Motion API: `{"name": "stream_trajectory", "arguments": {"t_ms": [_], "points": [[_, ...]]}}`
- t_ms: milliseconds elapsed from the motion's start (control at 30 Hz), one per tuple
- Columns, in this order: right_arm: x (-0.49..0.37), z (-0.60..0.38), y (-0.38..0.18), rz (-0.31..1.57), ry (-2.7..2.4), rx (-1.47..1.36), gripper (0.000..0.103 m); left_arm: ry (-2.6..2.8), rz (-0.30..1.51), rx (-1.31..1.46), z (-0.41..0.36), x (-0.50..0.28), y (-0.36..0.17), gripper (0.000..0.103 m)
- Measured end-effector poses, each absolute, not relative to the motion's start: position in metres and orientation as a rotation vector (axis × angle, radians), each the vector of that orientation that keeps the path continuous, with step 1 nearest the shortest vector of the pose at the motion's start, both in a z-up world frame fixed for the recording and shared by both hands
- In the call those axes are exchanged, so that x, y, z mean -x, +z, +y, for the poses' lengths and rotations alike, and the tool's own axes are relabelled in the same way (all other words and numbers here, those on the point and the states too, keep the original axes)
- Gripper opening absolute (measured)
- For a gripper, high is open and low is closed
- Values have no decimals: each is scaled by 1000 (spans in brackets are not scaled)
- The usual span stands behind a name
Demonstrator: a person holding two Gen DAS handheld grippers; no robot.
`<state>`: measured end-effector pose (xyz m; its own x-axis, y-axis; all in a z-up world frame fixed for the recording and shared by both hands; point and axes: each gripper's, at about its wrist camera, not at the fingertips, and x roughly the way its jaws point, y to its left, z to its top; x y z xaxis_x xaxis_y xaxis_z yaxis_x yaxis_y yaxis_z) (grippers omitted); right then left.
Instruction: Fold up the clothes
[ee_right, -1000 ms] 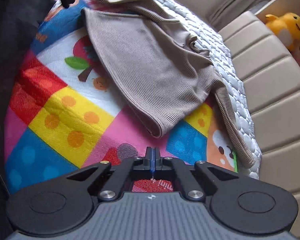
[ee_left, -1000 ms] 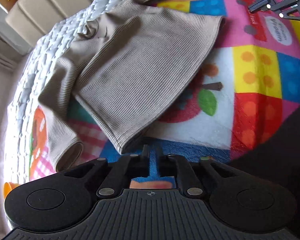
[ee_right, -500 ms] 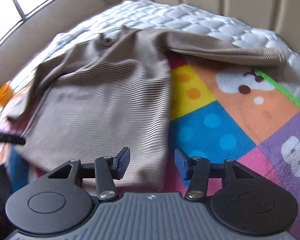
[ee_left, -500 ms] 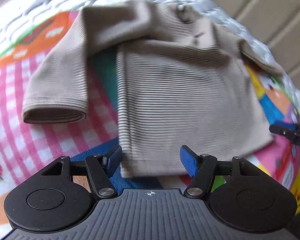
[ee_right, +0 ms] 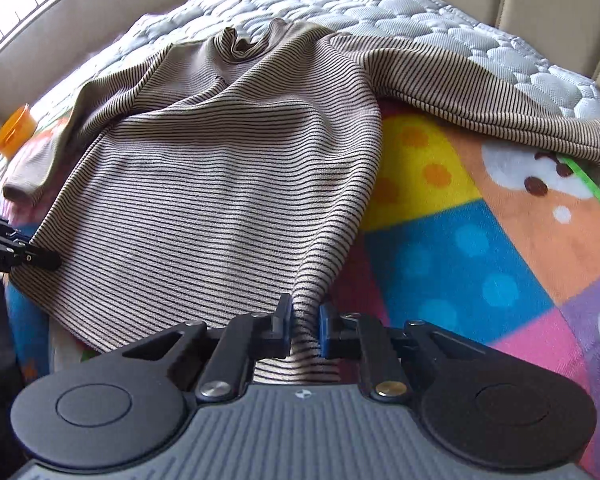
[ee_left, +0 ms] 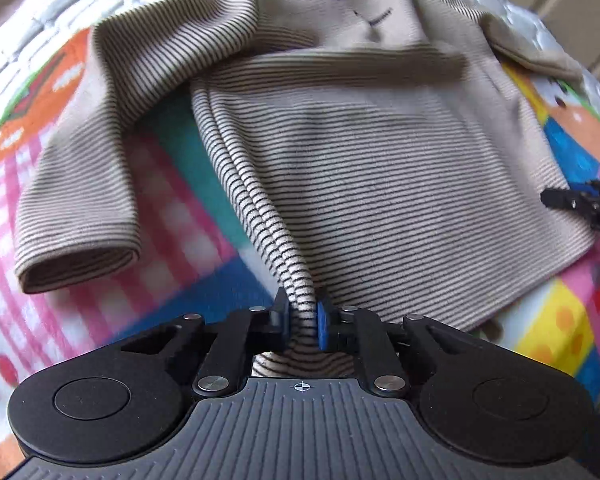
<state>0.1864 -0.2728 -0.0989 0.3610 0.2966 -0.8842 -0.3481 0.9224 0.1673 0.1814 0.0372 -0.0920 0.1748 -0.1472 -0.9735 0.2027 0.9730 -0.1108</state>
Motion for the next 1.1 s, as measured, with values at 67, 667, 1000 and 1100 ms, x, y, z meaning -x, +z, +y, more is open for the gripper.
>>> {"name": "stream_trajectory", "arguments": {"t_ms": [67, 667, 1000, 1100], "points": [[-172, -273, -96, 1168, 433, 67, 12, -285, 1414, -103, 30, -164, -91, 14], [-210, -233, -42, 899, 449, -131, 76, -5, 1012, 684, 48, -193, -41, 74], [-294, -116, -52, 766, 530, 150, 50, 120, 963, 777, 119, -230, -91, 71], [-331, -92, -72, 800, 480, 116, 52, 186, 927, 763, 141, -236, -93, 70]]}}
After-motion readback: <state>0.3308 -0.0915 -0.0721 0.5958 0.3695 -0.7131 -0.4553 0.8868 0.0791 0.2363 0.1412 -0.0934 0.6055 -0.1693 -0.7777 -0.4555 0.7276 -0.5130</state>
